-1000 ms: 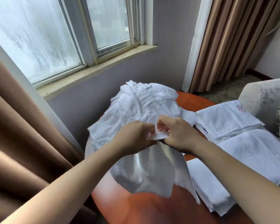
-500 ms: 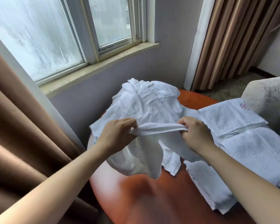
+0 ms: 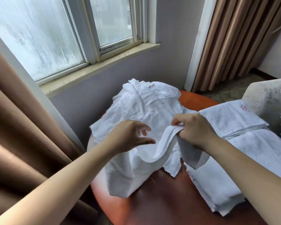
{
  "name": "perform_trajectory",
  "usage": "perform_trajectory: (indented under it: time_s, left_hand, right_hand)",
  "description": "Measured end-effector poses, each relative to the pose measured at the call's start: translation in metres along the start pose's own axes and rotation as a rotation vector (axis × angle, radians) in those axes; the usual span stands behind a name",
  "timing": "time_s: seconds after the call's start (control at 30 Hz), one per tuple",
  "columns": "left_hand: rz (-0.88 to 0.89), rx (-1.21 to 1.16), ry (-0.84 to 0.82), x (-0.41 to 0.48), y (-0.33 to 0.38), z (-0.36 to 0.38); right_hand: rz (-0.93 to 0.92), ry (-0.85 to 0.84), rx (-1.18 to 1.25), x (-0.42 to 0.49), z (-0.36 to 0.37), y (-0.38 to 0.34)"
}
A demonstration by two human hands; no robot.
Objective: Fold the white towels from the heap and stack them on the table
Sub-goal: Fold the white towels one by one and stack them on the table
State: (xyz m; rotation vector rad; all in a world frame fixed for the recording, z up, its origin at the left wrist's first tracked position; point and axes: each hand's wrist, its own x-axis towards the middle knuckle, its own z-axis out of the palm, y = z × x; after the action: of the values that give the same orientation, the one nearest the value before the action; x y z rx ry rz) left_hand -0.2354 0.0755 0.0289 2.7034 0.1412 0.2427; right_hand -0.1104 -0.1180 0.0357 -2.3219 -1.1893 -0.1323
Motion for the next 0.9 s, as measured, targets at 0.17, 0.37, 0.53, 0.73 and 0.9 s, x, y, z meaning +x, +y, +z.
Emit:
perform_trajectory:
  time_s: [0.17, 0.37, 0.53, 0.73, 0.9]
  left_hand:
    - [0.100, -0.095, 0.032, 0.015, 0.035, 0.002]
    - [-0.017, -0.067, 0.147, 0.014, 0.048, 0.014]
    - [-0.141, -0.219, 0.122, 0.016, 0.040, 0.012]
    - [-0.141, -0.255, 0.167, 0.016, 0.039, 0.012]
    - [-0.100, -0.275, 0.195, 0.013, 0.045, 0.009]
  right_hand:
    - [-0.120, -0.016, -0.038, 0.004, -0.009, -0.022]
    - [-0.086, -0.114, -0.032, 0.001, -0.009, -0.019]
    - [-0.036, -0.116, 0.194, -0.002, -0.015, -0.016]
    - [0.039, -0.159, 0.123, 0.006, -0.017, -0.023]
    - [0.090, -0.181, -0.047, 0.008, -0.012, -0.028]
